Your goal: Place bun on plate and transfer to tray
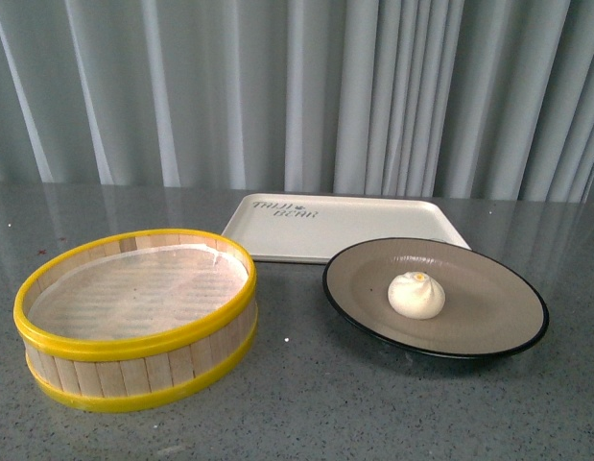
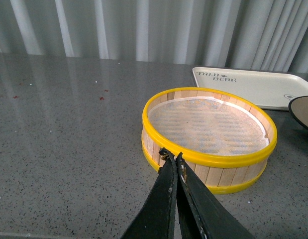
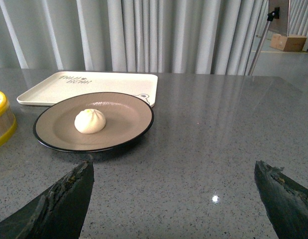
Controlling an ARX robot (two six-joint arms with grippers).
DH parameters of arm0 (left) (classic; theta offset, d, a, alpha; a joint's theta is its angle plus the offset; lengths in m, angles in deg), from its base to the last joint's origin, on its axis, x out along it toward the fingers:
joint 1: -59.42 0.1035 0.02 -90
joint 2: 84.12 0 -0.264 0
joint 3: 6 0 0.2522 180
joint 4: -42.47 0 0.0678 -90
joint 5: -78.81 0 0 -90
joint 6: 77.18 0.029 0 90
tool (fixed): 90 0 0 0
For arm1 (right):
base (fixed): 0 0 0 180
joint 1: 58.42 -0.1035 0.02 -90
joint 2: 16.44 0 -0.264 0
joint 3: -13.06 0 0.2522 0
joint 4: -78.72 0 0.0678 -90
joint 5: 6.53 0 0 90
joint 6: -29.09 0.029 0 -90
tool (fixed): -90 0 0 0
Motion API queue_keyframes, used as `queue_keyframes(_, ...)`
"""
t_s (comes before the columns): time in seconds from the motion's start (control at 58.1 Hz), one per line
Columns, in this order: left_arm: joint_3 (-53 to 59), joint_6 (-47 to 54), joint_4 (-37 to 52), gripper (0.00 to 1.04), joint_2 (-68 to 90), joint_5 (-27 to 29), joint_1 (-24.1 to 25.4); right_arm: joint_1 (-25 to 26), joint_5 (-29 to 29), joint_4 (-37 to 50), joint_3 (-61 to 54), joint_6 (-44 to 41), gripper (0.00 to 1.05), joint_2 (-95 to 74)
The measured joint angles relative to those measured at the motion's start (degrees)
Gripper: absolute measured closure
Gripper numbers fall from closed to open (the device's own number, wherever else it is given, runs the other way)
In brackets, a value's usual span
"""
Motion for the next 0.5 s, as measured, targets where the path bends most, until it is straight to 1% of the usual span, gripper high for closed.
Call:
queue_keyframes(0.172,0.02,0.0,-5.09,1.01,-5.35,0.0,0.0,0.0,0.0,0.0,0.0,0.0,0.08,0.0)
queue_keyframes(0.499,0.02,0.0,-12.17,1.01,-12.61,0.0,0.0,0.0,0.02,0.0,0.0,0.0,0.08,0.0)
